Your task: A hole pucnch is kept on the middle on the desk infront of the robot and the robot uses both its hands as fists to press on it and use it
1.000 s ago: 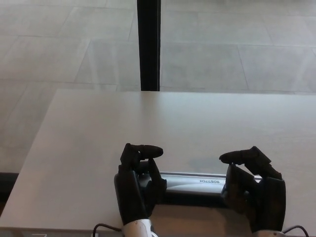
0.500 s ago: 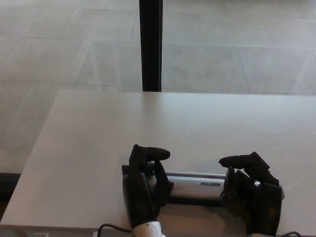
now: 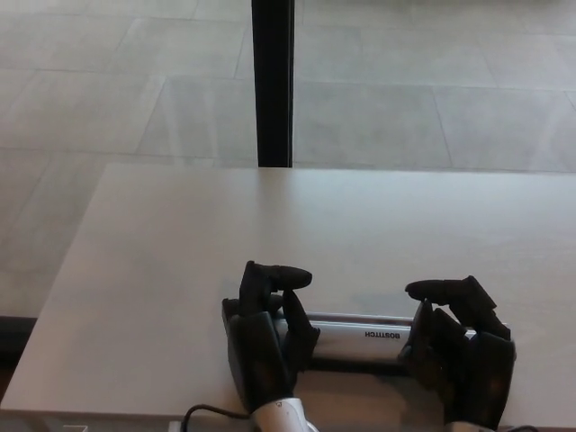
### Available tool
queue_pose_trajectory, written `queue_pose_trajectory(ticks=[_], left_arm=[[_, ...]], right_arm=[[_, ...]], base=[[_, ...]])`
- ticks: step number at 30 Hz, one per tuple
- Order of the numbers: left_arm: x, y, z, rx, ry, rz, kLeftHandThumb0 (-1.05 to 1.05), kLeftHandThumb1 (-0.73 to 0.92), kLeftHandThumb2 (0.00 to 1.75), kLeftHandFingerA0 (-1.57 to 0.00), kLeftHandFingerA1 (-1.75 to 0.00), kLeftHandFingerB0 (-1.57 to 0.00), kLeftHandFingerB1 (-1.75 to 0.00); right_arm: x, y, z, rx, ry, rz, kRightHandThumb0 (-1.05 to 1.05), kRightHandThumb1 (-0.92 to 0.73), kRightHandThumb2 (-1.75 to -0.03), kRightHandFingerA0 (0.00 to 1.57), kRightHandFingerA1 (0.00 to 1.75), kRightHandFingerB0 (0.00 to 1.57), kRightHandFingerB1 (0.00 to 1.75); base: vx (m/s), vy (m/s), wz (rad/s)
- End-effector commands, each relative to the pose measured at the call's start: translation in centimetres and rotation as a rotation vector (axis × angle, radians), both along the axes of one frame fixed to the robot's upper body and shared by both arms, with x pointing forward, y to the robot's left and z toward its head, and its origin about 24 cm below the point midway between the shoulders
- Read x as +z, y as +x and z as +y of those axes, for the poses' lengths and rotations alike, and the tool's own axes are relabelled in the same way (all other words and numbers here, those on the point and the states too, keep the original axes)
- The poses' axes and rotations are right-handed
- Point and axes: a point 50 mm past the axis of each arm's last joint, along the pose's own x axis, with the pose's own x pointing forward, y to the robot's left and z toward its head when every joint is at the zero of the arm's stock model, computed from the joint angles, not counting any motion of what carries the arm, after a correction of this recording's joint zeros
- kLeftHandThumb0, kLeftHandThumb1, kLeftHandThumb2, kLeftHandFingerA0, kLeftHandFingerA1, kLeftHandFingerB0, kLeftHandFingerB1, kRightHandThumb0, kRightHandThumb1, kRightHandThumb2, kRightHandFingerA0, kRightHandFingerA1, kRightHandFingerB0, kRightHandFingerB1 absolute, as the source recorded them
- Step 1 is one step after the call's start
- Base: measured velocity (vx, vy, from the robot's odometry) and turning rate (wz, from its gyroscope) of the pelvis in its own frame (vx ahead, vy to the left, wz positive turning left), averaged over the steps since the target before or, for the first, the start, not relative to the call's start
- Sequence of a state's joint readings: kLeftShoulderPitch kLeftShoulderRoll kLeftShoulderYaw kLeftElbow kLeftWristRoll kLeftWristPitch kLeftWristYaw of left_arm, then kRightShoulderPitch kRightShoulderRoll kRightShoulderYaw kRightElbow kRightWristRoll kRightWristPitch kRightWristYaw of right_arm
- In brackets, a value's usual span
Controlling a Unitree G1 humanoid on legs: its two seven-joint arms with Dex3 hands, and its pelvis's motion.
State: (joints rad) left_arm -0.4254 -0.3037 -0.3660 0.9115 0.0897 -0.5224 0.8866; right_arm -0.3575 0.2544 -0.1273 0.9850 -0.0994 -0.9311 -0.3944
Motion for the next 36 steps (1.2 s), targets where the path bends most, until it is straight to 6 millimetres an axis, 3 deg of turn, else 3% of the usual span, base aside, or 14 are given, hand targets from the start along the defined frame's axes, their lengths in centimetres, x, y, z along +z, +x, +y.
queue_pose_trajectory(ticks=[1,8,10,11,15,16,17,18,21,25,31,32,34,36], left_arm=[[-3.5,-4.0,-3.6,0.052,-0.092,0.274,-0.34,0.8,0.8,-0.84,-1.75,-0.54,-1.74],[-3.9,-4.7,-3.7,0.059,-0.099,0.28,-0.34,0.76,0.86,-0.83,-1.75,-0.57,-1.75],[-3.9,-4.9,-3.7,0.056,-0.109,0.271,-0.36,0.77,0.84,-0.81,-1.75,-0.56,-1.75],[-3.6,-5.0,-3.9,0.046,-0.141,0.249,-0.33,0.77,0.82,-0.78,-1.75,-0.57,-1.75],[-2.7,-4.4,-4.2,0.027,-0.181,0.22,-0.33,0.77,0.85,-0.79,-1.75,-0.57,-1.75],[-1.9,-3.7,-4.2,0.004,-0.211,0.19,-0.33,0.81,0.85,-0.81,-1.75,-0.57,-1.75],[-1.1,-3.2,-4.3,-0.007,-0.232,0.168,-0.38,0.78,0.85,-0.82,-1.75,-0.59,-1.75],[-0.1,-2.5,-4.4,-0.019,-0.261,0.139,-0.33,0.79,0.87,-0.85,-1.75,-0.59,-1.75],[3.3,-0.5,-4.8,-0.085,-0.294,0.049,-0.3,0.82,0.89,-0.87,-1.75,-0.57,-1.75],[6.4,0.7,-5.2,-0.168,-0.365,0.009,-0.24,0.82,0.96,-0.81,-1.75,-0.55,-1.75],[9.1,1.6,-4.9,-0.203,-0.392,-0.035,-0.22,0.87,0.9,-0.82,-1.75,-0.53,-1.75],[9.4,1.6,-4.8,-0.202,-0.394,-0.035,-0.19,0.85,0.97,-0.83,-1.75,-0.54,-1.75],[9.6,1.7,-4.4,-0.204,-0.392,-0.038,-0.23,0.87,0.91,-0.86,-1.75,-0.55,-1.75],[10.1,2.0,-3.7,-0.208,-0.4,-0.05,-0.21,0.76,1.11,-0.93,-1.75,-0.66,-1.75]], right_arm=[[-4.9,-2.5,-1.7,-0.14,0.054,0.316,-0.51,-0.58,-0.89,1.04,1.73,0.84,1.62],[-5.4,-3.2,-1.7,-0.147,0.09,0.323,-0.49,-0.56,-0.91,1.06,1.73,0.86,1.58],[-5.1,-3.2,-1.7,-0.157,0.102,0.292,-0.5,-0.59,-0.9,1.09,1.72,0.88,1.52],[-4.6,-2.9,-1.9,-0.153,0.113,0.255,-0.43,-0.57,-0.95,1.17,1.71,0.8,1.42],[-3.0,-1.5,-2.7,-0.143,0.128,0.196,-0.44,-0.56,-0.96,1.2,1.75,0.79,1.42],[-1.8,-0.5,-2.9,-0.138,0.146,0.152,-0.52,-0.5,-1.07,1.34,1.41,0.97,1.19],[-0.7,0.3,-3.1,-0.129,0.151,0.12,-0.48,-0.51,-1.08,1.33,1.4,0.97,1.19],[0.3,0.9,-3.3,-0.115,0.145,0.091,-0.39,-0.61,-0.95,1.09,1.74,0.83,1.44],[3.6,2.5,-3.4,-0.045,0.135,0.019,-0.32,-0.65,-0.94,1.03,1.74,0.8,1.43],[5.9,2.8,-2.9,0.026,0.072,0.008,-0.33,-0.65,-0.87,0.98,1.65,0.8,1.32],[7.8,2.5,-2.6,0.115,0.008,-0.008,-0.37,-0.65,-0.85,0.98,1.69,0.79,1.34],[8.0,2.3,-2.6,0.13,0.003,-0.009,-0.37,-0.64,-0.87,0.98,1.7,0.78,1.34],[8.5,2.1,-2.5,0.152,-0.019,-0.017,-0.38,-0.63,-0.89,1.01,1.7,0.8,1.32],[9.2,1.7,-2.6,0.201,-0.006,-0.01,-0.34,-0.67,-0.86,0.97,1.75,0.74,1.36]], base=[[0.0,0.0,0.0],[0.0,0.0,0.0],[0.0,0.0,0.0],[0.0,0.0,0.0],[0.0,0.0,0.0],[0.0,0.0,0.0],[0.0,0.0,0.0],[0.0,0.0,0.0],[0.0,0.0,0.0],[0.0,0.0,0.0],[0.0,0.0,0.0],[0.0,0.0,0.0],[0.0,0.0,0.0],[0.0,0.0,0.0]])
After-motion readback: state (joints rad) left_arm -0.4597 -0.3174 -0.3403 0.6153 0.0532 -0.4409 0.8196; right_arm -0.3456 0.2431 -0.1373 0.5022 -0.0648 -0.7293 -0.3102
